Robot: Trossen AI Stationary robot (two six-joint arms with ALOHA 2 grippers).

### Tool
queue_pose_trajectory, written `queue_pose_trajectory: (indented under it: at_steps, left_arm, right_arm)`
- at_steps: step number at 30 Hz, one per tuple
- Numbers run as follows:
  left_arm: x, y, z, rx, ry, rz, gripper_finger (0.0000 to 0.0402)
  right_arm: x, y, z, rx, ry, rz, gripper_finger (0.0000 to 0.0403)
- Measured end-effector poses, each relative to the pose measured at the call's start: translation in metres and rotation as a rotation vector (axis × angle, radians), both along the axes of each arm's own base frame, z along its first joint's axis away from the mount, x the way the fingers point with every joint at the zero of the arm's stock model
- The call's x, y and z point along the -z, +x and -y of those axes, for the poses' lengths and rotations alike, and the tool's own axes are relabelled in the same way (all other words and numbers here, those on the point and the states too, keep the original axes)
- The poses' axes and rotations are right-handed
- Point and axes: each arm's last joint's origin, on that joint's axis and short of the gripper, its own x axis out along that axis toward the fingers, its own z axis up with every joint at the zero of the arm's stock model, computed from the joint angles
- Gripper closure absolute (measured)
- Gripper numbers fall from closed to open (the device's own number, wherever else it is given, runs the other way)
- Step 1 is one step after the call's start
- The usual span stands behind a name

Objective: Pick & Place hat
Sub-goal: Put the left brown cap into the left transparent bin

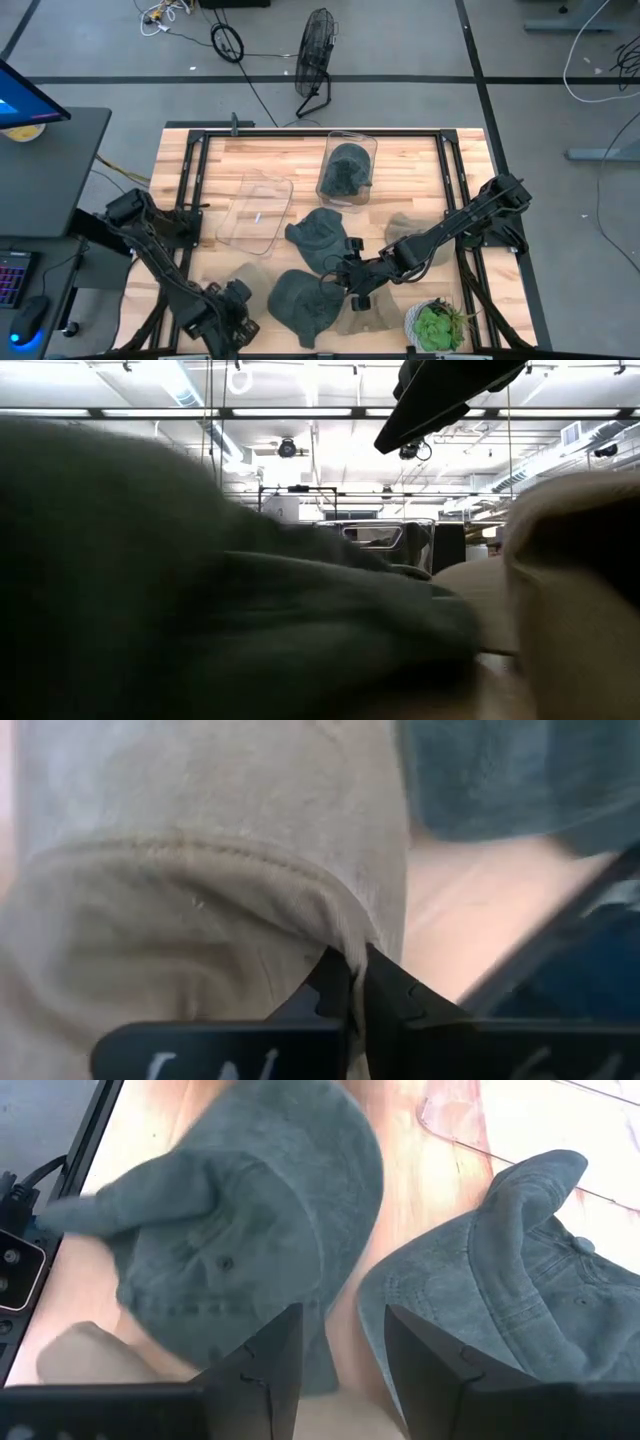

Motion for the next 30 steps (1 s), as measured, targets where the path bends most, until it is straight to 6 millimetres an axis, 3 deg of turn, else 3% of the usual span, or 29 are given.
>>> queue_pose_trajectory:
  at_steps: [7, 15, 20, 30]
  left_arm:
    - [-0.049, -0.005, 0.007, -0.063, 0.082, 0.139, 0.0392]
    - [-0.057, 0.000, -0.001, -0.092, 0.190, 0.236, 0.0391]
    - [-0.061, 0.013, -0.027, -0.128, 0.316, 0.215, 0.0392]
    - [-0.082, 0.046, -0.101, -0.328, 0.451, 0.182, 0.0385]
  right_arm:
    - [-0.002, 0.002, -0.001, 0.012, 0.024, 0.022, 0.0259]
    - [-0.002, 0.002, -0.001, -0.006, 0.009, 0.026, 0.0259]
    - [-0.002, 0.002, -0.001, -0.006, 0.010, 0.028, 0.0259]
    - [-0.002, 0.002, -0.001, -0.006, 0.009, 0.026, 0.0259]
